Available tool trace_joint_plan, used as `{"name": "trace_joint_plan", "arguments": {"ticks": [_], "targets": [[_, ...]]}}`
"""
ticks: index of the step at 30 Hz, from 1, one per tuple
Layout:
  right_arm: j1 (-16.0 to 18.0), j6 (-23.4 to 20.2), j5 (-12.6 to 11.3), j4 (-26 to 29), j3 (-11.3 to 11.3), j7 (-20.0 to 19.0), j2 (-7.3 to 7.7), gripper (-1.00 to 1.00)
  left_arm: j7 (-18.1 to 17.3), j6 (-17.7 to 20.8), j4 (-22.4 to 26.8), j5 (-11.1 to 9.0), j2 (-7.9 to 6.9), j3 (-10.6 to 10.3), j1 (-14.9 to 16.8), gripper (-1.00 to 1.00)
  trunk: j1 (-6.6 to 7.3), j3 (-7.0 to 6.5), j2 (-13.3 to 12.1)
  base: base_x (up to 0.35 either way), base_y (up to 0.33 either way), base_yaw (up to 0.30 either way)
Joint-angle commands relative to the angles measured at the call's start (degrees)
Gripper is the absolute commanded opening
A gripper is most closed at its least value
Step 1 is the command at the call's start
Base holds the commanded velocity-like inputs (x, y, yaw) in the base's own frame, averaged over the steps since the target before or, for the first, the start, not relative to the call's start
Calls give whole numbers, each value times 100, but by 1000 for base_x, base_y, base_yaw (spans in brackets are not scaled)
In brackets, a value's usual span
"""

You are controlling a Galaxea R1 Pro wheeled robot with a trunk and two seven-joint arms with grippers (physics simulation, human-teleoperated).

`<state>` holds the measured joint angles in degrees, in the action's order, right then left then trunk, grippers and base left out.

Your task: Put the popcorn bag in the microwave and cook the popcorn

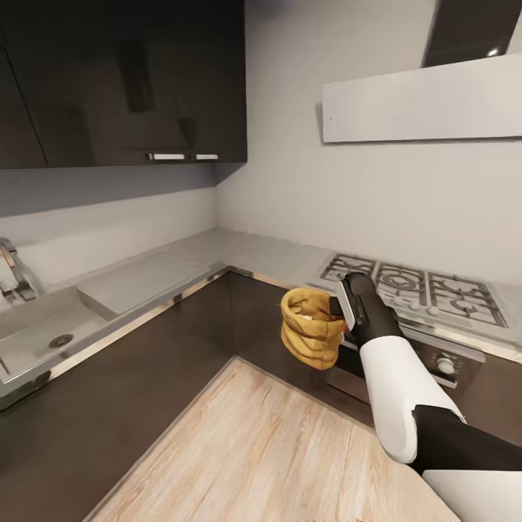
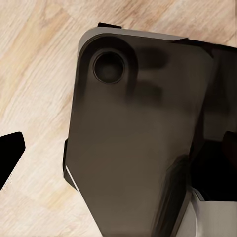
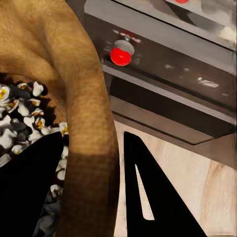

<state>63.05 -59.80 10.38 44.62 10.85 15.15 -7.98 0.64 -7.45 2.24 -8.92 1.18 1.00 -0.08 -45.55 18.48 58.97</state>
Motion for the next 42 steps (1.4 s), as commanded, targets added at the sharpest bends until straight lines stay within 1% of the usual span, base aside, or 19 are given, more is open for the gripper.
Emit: {"name": "trace_joint_plan", "arguments": {"ticks": [1, 21, 22, 24, 28, 29, 30, 31, 33, 34, 42], "targets": [[6, -20, 54, 3, 22, -29, -5, -100, 7, -14, 5, -31, -1, 5, -1, 100, -1, 7, 4, 0, 0, -242], [6, -20, 60, 50, 31, -13, 12, -100, 7, -2, 5, -38, 2, 5, -1, 100, -1, 7, 4, 0, 0, -242], [6, -20, 60, 56, 33, -16, 47, -100, 7, -2, 5, -39, -1, 5, -1, 100, -1, 7, 4, 0, 0, -242], [6, -20, 58, 64, 39, -30, 171, -100, 7, -2, 5, -40, -4, 5, -1, 100, -1, 7, 4, 0, 0, -245], [6, -20, 46, 64, 48, -65, 176, -100, 7, -2, 5, -40, -4, 5, -1, 100, -1, 7, 4, 0, 0, -275], [6, -20, 44, 64, 91, -69, 175, -100, 7, -2, 5, -40, -4, 5, -1, 100, -1, 7, 4, 0, 0, -282], [6, -20, 39, 64, 235, -83, 174, -100, 7, -2, 5, -40, -4, 5, -1, 100, -1, 7, 4, 0, 0, -283], [6, -20, 37, 68, 332, -91, 174, -100, 7, -3, 5, -40, -4, 5, -1, 100, -1, 7, 4, 0, 0, -283], [6, -20, 46, 72, 429, -86, 176, -100, 7, -3, 5, -37, -4, 5, -1, 100, -1, 7, 4, 0, 0, -283], [6, -20, 54, 80, 441, -78, 181, -100, 5, 4, 2, -33, 15, 2, -1, 100, -1, 7, 4, 0, 0, -283], [6, -20, 60, 82, 427, -65, 181, -100, -1, 24, -4, -37, 14, -2, -1, 100, -1, 7, 4, 0, 0, -283]]}}
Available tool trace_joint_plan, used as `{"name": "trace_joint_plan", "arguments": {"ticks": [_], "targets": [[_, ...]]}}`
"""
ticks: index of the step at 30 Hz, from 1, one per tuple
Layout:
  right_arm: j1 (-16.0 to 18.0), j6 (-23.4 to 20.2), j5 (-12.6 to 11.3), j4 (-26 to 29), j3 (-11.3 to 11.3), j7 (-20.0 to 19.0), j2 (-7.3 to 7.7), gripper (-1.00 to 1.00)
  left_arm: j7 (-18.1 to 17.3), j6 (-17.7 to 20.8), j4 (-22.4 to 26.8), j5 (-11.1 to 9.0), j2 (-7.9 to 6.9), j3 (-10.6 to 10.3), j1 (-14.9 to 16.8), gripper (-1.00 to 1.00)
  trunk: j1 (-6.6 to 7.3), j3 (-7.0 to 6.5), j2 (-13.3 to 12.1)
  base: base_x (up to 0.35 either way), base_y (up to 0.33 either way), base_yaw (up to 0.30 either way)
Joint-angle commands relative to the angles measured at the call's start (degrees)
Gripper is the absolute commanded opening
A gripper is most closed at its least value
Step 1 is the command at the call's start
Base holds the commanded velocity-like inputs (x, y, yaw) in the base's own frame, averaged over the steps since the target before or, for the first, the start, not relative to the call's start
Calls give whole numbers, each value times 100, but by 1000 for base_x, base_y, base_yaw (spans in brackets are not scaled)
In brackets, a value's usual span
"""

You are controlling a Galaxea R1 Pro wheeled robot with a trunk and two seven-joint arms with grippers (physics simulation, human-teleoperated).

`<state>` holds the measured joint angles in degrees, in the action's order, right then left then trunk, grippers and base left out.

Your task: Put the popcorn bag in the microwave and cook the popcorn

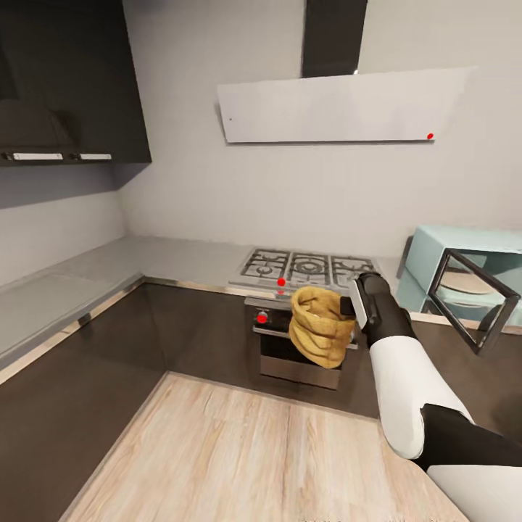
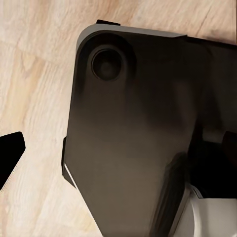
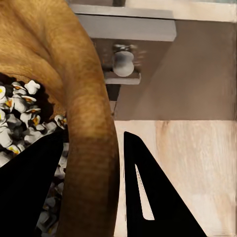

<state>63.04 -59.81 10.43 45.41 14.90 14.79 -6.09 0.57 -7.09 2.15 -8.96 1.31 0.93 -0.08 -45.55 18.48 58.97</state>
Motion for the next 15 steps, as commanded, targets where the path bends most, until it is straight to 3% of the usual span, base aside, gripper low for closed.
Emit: {"name": "trace_joint_plan", "arguments": {"ticks": [1, 12, 15], "targets": [[7, -19, 55, 3, 25, -29, -8, -100, 7, -15, 5, -32, 3, 4, -1, 100, -1, 7, 5, 0, 0, -283], [7, -19, 82, 3, 22, -26, -9, -100, 4, -12, 5, -31, 1, 3, -1, 100, -1, 7, 5, 0, 0, -279], [7, -19, 87, 3, 22, -22, -14, -100, 7, -12, 5, -32, 1, 3, -1, 100, -1, 7, 5, 0, 0, -99]]}}
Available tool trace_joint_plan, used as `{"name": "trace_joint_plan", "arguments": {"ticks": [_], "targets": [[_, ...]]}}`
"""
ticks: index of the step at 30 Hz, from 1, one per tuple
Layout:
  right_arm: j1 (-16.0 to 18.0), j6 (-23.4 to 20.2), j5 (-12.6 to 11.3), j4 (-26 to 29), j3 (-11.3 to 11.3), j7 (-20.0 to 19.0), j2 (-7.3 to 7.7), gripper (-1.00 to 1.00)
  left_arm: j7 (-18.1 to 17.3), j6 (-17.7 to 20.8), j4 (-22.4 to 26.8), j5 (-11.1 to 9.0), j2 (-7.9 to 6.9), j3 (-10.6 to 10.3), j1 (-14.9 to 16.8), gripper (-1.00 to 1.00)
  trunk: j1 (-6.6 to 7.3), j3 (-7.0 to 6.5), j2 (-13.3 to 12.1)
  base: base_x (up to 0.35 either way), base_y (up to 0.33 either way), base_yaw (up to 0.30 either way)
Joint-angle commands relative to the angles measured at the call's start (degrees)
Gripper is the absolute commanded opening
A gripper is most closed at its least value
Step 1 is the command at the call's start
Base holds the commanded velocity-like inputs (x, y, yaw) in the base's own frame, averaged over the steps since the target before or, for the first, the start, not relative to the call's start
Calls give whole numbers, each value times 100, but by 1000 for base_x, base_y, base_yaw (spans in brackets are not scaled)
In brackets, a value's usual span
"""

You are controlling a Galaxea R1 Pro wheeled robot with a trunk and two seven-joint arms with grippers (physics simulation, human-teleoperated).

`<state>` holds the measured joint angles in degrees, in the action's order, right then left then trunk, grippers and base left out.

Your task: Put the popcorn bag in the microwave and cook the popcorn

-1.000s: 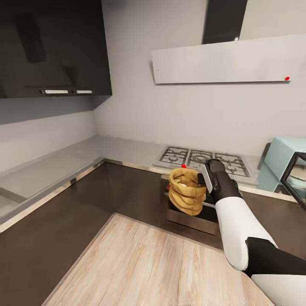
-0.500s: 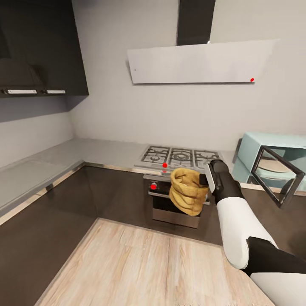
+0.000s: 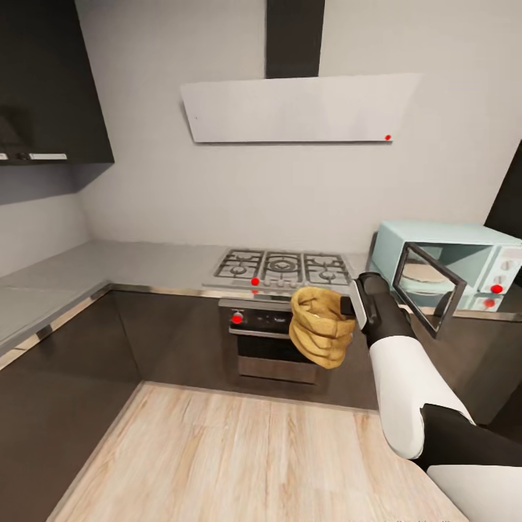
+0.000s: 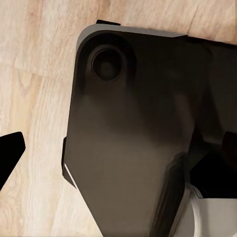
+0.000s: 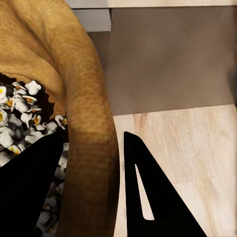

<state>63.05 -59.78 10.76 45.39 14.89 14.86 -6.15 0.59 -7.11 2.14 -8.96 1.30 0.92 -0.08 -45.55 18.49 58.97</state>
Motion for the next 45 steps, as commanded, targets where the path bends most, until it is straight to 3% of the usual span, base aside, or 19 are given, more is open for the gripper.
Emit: {"name": "trace_joint_plan", "arguments": {"ticks": [1, 7, 29, 38, 41, 45], "targets": [[5, -22, 52, 5, 23, -28, -8, -100, 8, -10, 6, -34, 0, 5, -1, 100, 0, 6, 4, 0, 0, -22], [5, -22, 22, 5, 31, -44, -19, -100, 12, -19, 6, -28, 10, 13, -1, 100, 0, 6, 4, -32, 0, -3], [5, -22, 13, -65, 49, -54, -9, -100, 12, -19, 6, -27, 10, 9, -1, 100, 0, 6, 4, -317, 0, 0], [5, -22, 39, -65, 57, -20, 6, -100, 12, -28, 6, -27, 10, 7, -1, 100, 0, -4, 4, -125, -38, -207], [5, -22, 40, -60, 58, -19, 115, -100, 12, -28, 6, -27, 10, 7, -1, 100, 0, -12, 4, -1, 0, -261], [5, -22, 40, -55, 58, -18, 147, -100, 12, -28, 6, -27, 10, 9, -1, 100, 0, -24, 4, 0, 0, -273]]}}
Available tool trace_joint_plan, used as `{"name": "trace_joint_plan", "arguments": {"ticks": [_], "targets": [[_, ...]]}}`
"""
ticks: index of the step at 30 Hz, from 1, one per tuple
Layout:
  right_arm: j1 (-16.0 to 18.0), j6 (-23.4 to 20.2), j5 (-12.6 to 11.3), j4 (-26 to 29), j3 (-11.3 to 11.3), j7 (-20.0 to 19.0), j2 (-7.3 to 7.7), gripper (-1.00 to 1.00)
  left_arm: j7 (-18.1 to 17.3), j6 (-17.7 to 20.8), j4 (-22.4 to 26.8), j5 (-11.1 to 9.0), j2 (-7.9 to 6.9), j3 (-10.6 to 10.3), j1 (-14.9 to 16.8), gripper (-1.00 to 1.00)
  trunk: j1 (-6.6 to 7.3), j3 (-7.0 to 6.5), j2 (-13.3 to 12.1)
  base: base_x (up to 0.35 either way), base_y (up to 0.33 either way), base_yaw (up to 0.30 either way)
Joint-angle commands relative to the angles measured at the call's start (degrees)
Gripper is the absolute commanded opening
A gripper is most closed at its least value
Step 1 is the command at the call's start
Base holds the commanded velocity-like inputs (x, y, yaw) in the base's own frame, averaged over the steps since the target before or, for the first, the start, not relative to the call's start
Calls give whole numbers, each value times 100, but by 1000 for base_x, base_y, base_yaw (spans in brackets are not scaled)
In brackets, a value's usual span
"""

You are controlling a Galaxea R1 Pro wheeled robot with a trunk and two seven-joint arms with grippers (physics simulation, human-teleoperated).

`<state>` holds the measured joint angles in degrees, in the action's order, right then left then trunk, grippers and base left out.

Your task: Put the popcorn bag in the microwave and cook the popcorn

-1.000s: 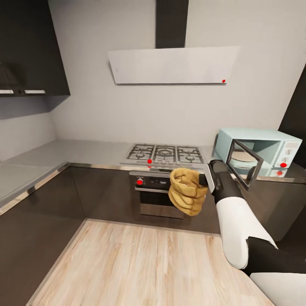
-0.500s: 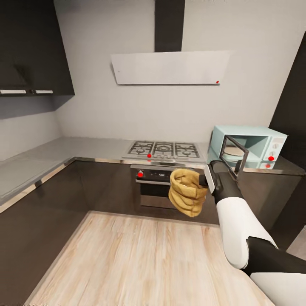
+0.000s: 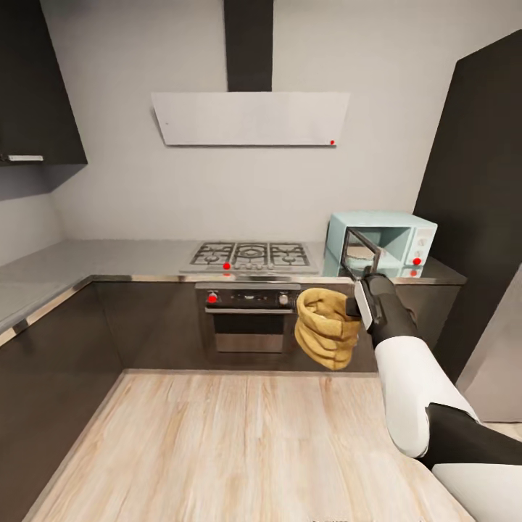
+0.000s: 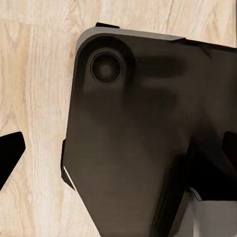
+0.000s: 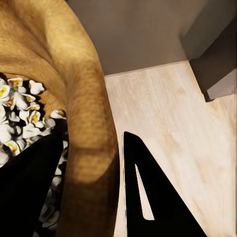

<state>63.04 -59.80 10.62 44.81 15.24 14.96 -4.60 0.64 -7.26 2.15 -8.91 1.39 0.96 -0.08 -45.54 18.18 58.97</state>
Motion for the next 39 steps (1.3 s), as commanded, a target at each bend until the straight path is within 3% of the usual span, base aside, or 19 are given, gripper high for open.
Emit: {"name": "trace_joint_plan", "arguments": {"ticks": [1, 14, 16, 20, 39], "targets": [[6, -20, 54, 8, 23, -29, -7, -100, 7, -12, 5, -32, 1, 6, -1, 100, -1, 4, 4, 0, 0, -274], [-69, -20, 34, -17, 42, -67, 65, -100, 7, -12, 5, -32, 1, 1, -1, 100, -1, -34, 4, 0, 0, -280], [-107, -20, 28, 11, 44, -75, 446, -100, 1, -12, 5, -28, 1, 1, -1, 100, -1, -40, 4, 0, 0, -282], [-108, -20, 31, 17, 45, -61, 546, -100, -2, -12, 13, -23, 1, 1, -1, 100, -1, -52, 4, 0, 0, -282], [-108, -20, 36, 63, 41, -71, 562, -100, -2, -12, 13, -23, 10, 1, -1, 100, -1, -104, 4, 0, 0, -274]]}}
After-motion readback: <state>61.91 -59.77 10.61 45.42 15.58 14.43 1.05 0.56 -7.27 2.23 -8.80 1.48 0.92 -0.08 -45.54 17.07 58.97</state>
